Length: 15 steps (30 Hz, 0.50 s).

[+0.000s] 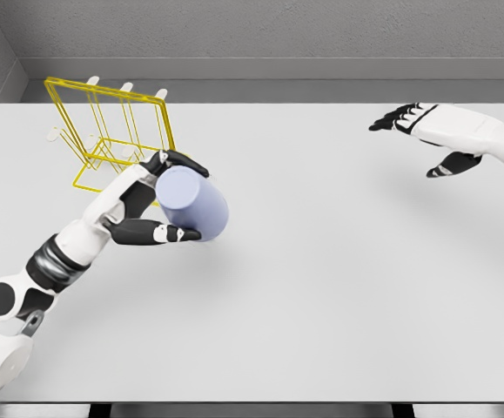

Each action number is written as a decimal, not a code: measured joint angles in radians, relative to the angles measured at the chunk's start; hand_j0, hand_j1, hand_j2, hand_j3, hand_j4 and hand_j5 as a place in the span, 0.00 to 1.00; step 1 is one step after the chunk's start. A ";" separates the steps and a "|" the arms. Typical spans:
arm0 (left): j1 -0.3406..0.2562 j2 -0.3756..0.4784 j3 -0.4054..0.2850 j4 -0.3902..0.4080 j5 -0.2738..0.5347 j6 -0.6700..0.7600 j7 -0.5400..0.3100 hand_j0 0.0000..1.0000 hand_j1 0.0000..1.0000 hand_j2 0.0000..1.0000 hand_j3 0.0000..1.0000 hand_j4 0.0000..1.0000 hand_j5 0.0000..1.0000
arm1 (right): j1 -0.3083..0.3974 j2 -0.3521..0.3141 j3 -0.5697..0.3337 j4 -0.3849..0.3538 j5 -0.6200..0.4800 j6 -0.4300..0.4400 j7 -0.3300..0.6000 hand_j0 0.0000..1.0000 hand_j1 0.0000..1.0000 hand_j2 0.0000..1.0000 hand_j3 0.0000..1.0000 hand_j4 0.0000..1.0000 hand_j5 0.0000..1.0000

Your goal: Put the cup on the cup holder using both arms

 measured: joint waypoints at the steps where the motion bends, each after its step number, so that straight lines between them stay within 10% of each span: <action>1: -0.002 0.015 0.014 -0.004 0.009 0.000 0.000 0.40 0.40 0.40 0.40 0.40 0.40 | 0.000 0.000 0.000 0.000 0.000 0.000 0.000 1.00 1.00 1.00 1.00 1.00 1.00; 15: -0.054 0.137 0.099 -0.001 0.082 0.026 0.045 0.39 0.39 0.39 0.39 0.39 0.39 | 0.000 -0.006 -0.001 -0.001 0.000 0.000 -0.001 1.00 1.00 1.00 1.00 1.00 1.00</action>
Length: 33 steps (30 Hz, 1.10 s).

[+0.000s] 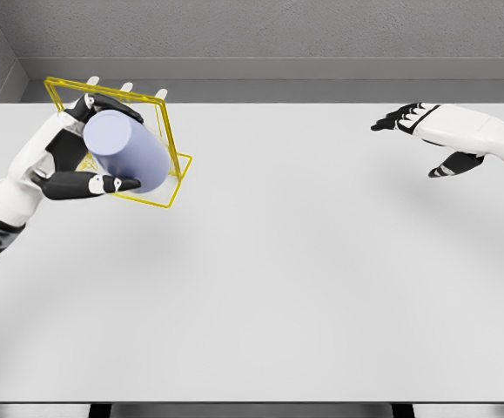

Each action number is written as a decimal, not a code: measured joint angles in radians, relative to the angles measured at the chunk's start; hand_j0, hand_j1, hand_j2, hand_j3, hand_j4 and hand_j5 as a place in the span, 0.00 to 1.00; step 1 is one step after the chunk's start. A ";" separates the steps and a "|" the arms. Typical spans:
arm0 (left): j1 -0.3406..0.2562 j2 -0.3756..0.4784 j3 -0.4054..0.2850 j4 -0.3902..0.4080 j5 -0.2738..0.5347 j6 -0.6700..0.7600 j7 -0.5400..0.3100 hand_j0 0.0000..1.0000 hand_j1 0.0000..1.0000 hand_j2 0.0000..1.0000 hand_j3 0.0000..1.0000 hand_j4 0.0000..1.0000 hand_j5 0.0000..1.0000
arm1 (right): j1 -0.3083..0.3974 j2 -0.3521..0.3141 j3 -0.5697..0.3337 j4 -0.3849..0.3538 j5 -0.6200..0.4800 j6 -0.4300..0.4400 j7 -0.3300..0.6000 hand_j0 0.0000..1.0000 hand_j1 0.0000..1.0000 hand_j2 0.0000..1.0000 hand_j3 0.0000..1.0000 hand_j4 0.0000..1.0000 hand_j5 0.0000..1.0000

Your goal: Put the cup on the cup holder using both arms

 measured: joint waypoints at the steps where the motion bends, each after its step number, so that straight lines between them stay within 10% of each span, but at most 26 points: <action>1: -0.012 0.003 0.006 0.007 0.000 0.006 0.004 0.39 0.39 0.39 0.39 0.39 0.39 | 0.000 0.000 0.000 0.000 0.000 0.000 0.000 1.00 1.00 1.00 1.00 1.00 1.00; 19: -0.140 0.000 0.018 0.166 -0.007 0.067 0.013 0.39 0.39 0.39 0.39 0.39 0.39 | -0.003 -0.002 0.000 0.000 0.000 0.000 -0.005 1.00 1.00 1.00 1.00 1.00 1.00; 33: -0.124 -0.076 0.005 0.198 -0.040 0.071 0.012 0.38 0.38 0.38 0.38 0.38 0.38 | -0.005 -0.005 0.000 0.001 -0.001 0.000 -0.006 1.00 1.00 1.00 1.00 1.00 1.00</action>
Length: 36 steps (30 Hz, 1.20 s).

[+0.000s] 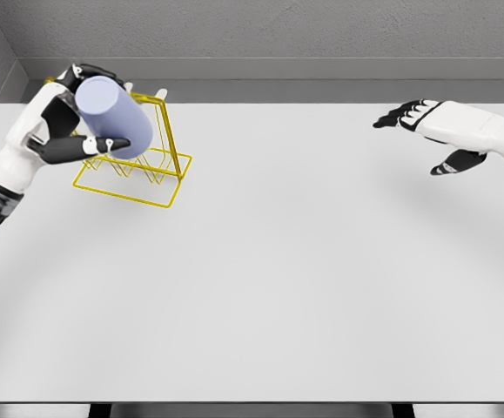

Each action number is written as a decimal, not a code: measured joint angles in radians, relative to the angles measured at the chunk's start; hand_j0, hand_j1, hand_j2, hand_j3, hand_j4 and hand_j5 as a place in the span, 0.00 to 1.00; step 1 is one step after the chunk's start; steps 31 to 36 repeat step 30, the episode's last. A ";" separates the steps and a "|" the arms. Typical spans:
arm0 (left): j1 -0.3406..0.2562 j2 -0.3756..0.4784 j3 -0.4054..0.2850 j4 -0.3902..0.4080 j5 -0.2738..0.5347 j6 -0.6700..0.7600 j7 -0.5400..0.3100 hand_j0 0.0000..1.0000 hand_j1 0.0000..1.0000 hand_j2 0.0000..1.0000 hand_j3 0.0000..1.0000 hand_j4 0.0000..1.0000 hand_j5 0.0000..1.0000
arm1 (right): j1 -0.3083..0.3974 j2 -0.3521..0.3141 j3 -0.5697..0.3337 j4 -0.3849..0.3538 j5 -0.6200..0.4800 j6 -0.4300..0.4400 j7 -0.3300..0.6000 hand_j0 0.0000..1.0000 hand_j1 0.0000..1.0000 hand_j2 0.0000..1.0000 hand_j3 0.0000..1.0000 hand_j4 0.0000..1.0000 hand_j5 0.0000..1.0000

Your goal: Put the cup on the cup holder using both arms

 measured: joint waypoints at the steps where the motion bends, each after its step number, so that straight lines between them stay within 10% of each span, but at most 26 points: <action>1: 0.000 0.000 0.000 0.000 -0.001 0.000 0.000 0.38 0.38 0.38 0.38 0.38 0.38 | 0.000 0.000 0.000 0.000 0.000 0.000 0.000 1.00 1.00 1.00 1.00 1.00 1.00; 3: 0.006 0.000 0.000 0.000 -0.002 -0.001 -0.001 0.49 0.49 0.49 0.49 0.49 0.49 | 0.000 0.000 0.000 0.000 -0.001 0.000 0.000 1.00 1.00 1.00 1.00 1.00 1.00; 6: 0.008 0.003 0.000 0.001 -0.003 -0.001 -0.001 0.97 0.97 0.97 0.97 0.97 0.97 | 0.000 -0.001 0.000 0.000 -0.001 0.000 0.000 1.00 1.00 1.00 1.00 1.00 1.00; 24: 0.021 0.018 0.001 -0.023 -0.004 -0.037 -0.094 1.00 1.00 1.00 1.00 1.00 1.00 | -0.002 -0.016 0.003 -0.001 -0.001 0.000 0.000 1.00 1.00 1.00 1.00 1.00 1.00; 28: 0.140 0.104 0.001 -0.118 -0.006 -0.103 -0.201 1.00 1.00 1.00 1.00 1.00 1.00 | -0.002 -0.018 0.004 -0.001 -0.001 0.000 0.000 1.00 1.00 1.00 1.00 1.00 1.00; 36: 0.155 0.144 0.001 -0.151 -0.006 -0.145 -0.220 1.00 1.00 1.00 1.00 1.00 1.00 | -0.002 -0.018 0.004 0.000 -0.001 0.000 0.000 1.00 1.00 1.00 1.00 1.00 1.00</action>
